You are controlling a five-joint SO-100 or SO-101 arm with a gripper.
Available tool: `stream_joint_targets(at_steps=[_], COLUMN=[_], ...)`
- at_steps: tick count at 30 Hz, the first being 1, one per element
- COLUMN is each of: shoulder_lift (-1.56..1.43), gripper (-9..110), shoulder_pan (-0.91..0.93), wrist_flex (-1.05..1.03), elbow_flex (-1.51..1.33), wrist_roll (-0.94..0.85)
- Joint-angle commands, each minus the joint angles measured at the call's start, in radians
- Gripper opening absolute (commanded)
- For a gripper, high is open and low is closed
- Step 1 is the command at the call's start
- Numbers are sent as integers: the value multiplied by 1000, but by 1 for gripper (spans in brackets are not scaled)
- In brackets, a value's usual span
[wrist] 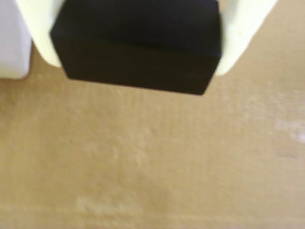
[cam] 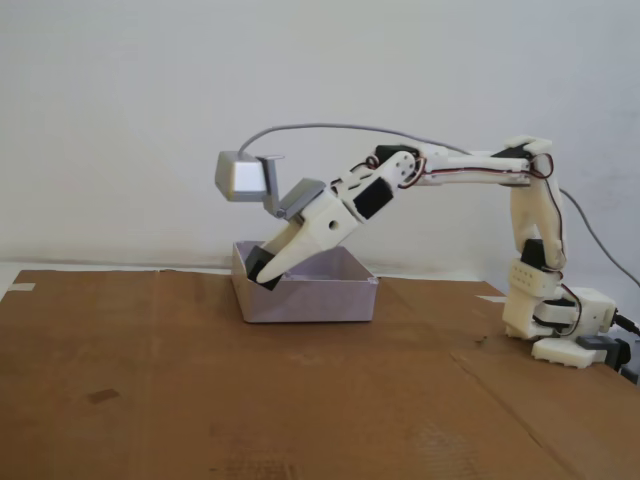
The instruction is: Grasp a block and put it in the box.
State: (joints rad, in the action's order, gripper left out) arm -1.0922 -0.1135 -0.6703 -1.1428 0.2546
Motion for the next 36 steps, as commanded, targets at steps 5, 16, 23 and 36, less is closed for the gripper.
stream_joint_targets(at_steps=[5,16,23,36], shoulder_lift=[-258,-348,-362,-347], gripper=[0,0,0,0], shoulder_pan=[78,230,325,503], wrist_flex=[-57,-126,-178,-190], elbow_flex=[138,132,132,112], wrist_roll=[-57,-61,-61,-97])
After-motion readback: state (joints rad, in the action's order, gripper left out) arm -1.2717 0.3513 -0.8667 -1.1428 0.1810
